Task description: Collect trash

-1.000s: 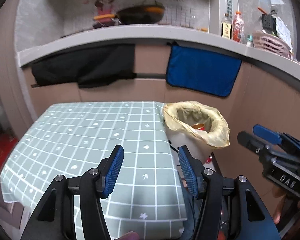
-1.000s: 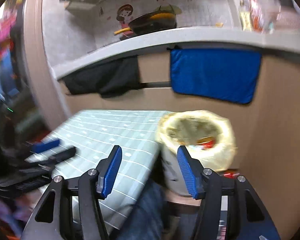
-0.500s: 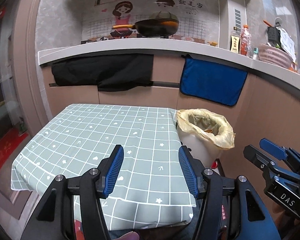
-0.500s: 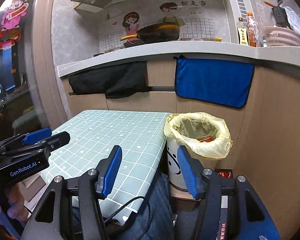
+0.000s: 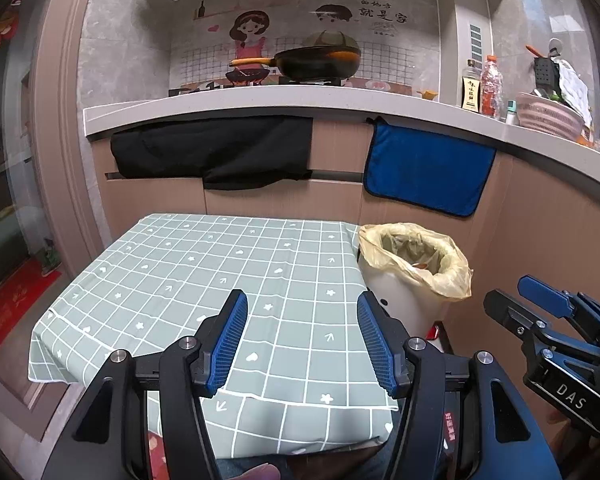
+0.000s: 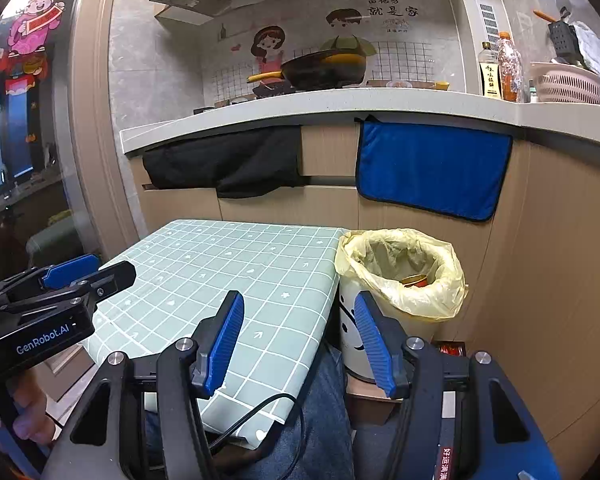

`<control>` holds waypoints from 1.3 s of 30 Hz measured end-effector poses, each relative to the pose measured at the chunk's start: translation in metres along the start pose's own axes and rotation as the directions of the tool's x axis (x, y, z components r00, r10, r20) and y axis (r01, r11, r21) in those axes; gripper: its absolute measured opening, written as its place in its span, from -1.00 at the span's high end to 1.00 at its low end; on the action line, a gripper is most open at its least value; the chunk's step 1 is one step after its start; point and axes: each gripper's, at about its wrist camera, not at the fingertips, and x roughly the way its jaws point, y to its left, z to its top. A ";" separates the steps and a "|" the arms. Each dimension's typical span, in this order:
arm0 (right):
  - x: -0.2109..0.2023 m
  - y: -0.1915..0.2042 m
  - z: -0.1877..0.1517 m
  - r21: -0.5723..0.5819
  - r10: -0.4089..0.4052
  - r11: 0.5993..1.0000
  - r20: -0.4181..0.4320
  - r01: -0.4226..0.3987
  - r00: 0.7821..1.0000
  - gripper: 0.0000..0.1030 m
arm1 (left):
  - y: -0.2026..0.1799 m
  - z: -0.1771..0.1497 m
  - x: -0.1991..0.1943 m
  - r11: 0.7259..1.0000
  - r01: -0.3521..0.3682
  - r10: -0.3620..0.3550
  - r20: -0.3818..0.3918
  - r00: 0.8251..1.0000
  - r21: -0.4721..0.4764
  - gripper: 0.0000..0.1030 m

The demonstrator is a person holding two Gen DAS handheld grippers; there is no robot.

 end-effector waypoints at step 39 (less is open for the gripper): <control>-0.004 -0.005 0.001 0.004 -0.011 1.000 0.002 0.011 1.000 -0.07 | -0.004 -0.004 0.001 0.998 0.053 -0.052 -0.014 0.999 0.022 -0.12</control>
